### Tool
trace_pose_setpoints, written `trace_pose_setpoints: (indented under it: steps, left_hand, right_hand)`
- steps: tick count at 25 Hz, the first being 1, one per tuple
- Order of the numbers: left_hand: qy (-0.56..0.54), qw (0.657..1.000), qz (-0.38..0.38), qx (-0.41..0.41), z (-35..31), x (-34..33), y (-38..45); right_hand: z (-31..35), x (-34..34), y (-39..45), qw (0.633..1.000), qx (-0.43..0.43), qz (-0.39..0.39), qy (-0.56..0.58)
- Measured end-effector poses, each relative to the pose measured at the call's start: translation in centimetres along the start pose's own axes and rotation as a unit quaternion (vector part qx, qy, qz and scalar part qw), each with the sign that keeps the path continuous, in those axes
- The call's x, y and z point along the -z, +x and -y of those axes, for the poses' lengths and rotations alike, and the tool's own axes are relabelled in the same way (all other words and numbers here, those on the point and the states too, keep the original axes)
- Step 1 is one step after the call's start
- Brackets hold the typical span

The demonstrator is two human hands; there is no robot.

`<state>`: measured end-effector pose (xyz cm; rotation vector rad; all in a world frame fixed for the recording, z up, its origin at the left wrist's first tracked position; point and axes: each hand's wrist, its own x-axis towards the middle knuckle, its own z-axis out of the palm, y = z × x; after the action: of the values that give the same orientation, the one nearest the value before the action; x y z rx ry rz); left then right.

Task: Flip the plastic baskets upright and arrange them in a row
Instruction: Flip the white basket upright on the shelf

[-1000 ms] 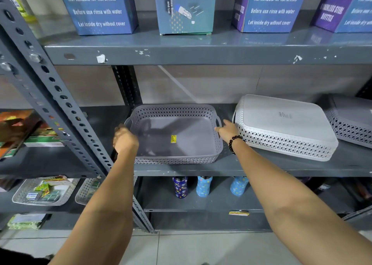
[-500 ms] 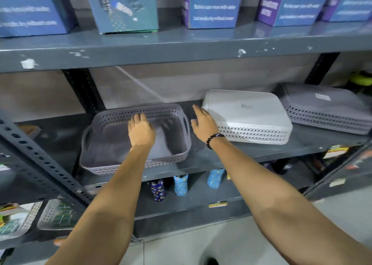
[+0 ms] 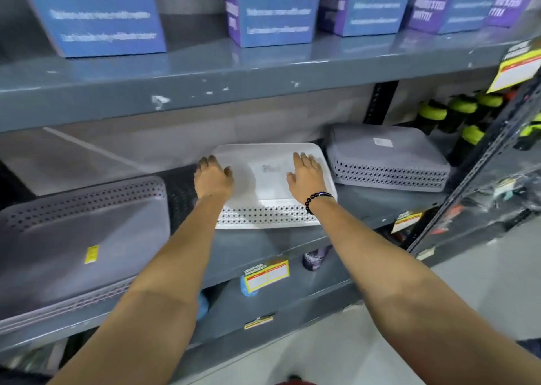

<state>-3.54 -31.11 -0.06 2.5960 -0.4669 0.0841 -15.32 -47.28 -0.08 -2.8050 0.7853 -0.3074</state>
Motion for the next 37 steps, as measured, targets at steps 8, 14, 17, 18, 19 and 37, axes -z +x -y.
trace_pose_setpoints:
  steps: [8, 14, 17, 18, 19, 37]
  left_hand:
    - [-0.097, 0.970, 0.075, 0.210, 0.5, -2.5, 3.8]
    - [-0.164, 0.950, 0.013, 0.266, -0.1, -1.5, 2.6]
    - [-0.286, 0.925, -0.082, 0.236, 0.0, 0.2, 2.1]
    - [-0.355, 0.901, -0.110, 0.223, 0.0, 1.2, 2.0]
    - [-0.431, 0.867, -0.134, 0.212, 0.1, 2.2, 1.8]
    - [-0.121, 0.930, -0.084, 0.337, 3.1, 4.6, -4.9]
  right_hand:
    - [-5.6, -0.9, 4.5, 0.987, -0.131, 0.083, 0.036]
    - [-3.8, 0.1, 6.3, 0.935, -0.226, 0.094, 0.255]
    - [-2.3, 1.9, 6.3, 0.902, -0.235, -0.022, 0.360]
    - [-2.1, 2.5, 6.6, 0.873, -0.242, -0.067, 0.417]
    - [-1.9, 3.4, 6.7, 0.831, -0.251, -0.108, 0.485]
    - [-6.0, 2.0, 2.1, 0.846, -0.309, 0.032, 0.434]
